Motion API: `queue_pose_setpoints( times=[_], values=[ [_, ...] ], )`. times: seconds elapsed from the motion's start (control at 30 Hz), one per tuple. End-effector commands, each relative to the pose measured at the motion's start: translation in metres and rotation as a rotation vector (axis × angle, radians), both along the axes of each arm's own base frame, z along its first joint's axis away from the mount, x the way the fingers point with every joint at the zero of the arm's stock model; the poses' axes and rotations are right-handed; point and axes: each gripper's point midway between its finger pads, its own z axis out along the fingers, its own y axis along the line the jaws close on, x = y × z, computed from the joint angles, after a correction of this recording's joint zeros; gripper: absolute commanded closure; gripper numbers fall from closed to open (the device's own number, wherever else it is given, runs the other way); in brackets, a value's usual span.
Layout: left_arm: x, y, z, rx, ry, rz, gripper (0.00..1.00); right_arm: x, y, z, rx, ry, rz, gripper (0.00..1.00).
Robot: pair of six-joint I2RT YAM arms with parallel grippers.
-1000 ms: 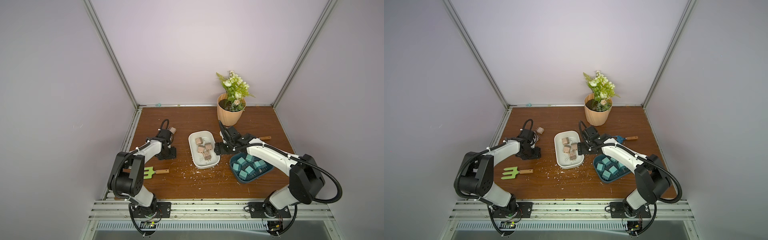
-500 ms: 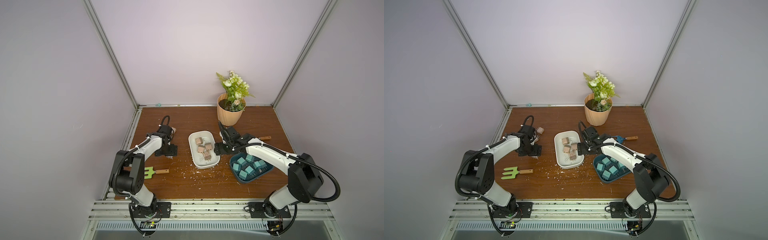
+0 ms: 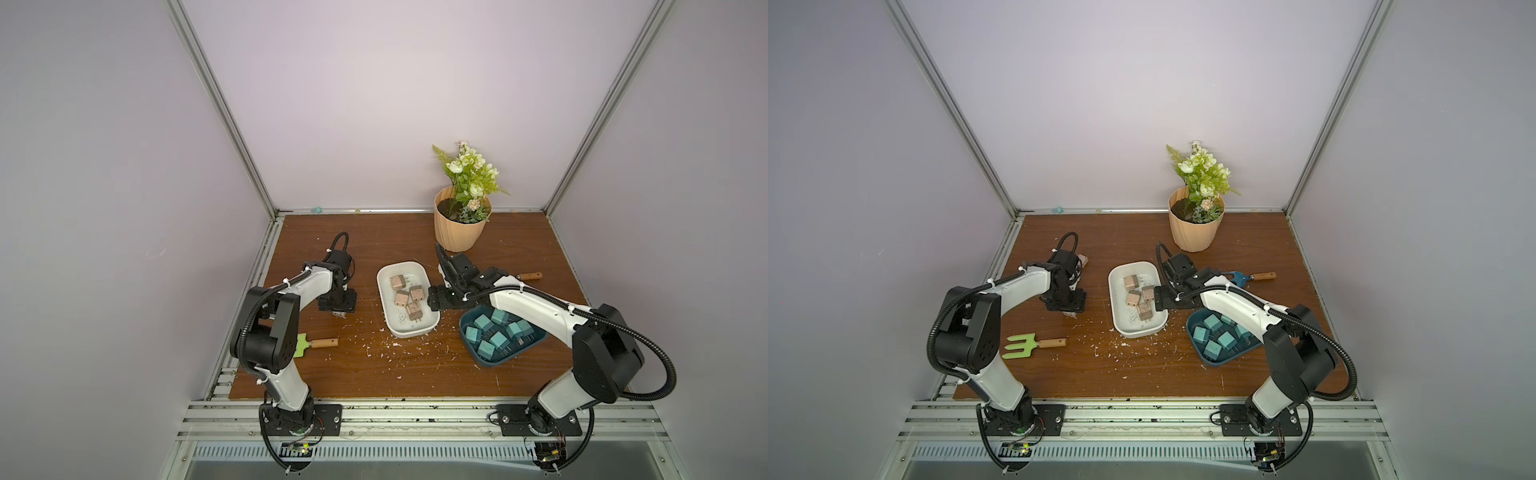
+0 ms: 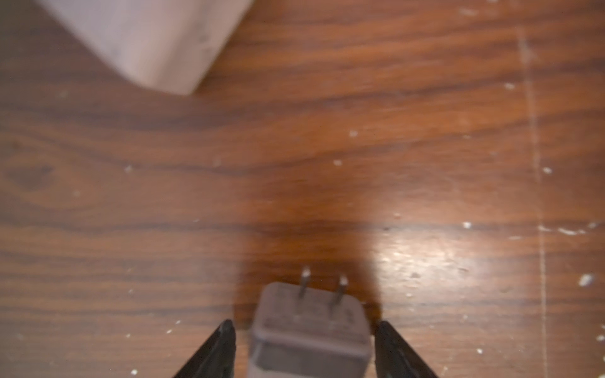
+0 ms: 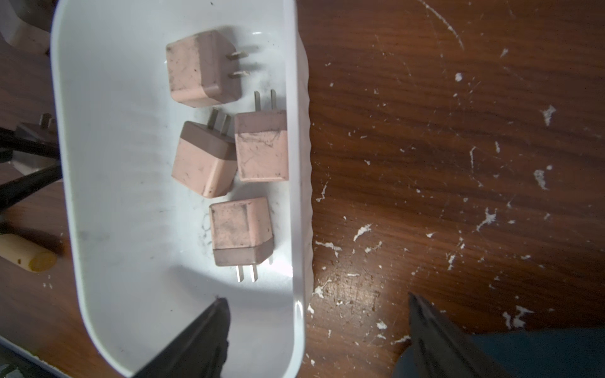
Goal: Place the plugs by color into the storage box
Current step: Pick up the plug from the center of the board.
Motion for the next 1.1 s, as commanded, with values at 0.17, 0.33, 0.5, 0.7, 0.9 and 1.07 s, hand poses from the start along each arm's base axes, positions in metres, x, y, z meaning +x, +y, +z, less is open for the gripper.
queue_pose_setpoints(
  times=[0.17, 0.33, 0.5, 0.7, 0.9, 1.07],
  values=[
    [-0.009, -0.014, 0.001, -0.020, 0.003, 0.016, 0.50, 0.010, 0.009, 0.008, 0.023, -0.040, -0.013, 0.12],
    [-0.011, -0.012, 0.012, -0.022, -0.018, 0.052, 0.53, 0.014, 0.014, 0.009, 0.028, -0.044, -0.005, 0.12],
    [-0.002, -0.014, 0.035, -0.029, -0.041, 0.077, 0.53, 0.018, 0.020, 0.011, 0.029, -0.050, 0.009, 0.12],
    [0.009, -0.039, 0.065, -0.160, -0.036, 0.127, 0.53, 0.020, 0.020, 0.010, 0.020, -0.051, 0.016, 0.12],
    [0.014, -0.086, 0.096, -0.300, -0.060, 0.124, 0.51, 0.025, 0.015, 0.017, -0.014, -0.080, 0.014, 0.12],
    [0.010, -0.131, 0.108, -0.340, -0.063, 0.072, 0.51, 0.028, 0.010, 0.023, -0.042, -0.099, 0.017, 0.12]
  ],
)
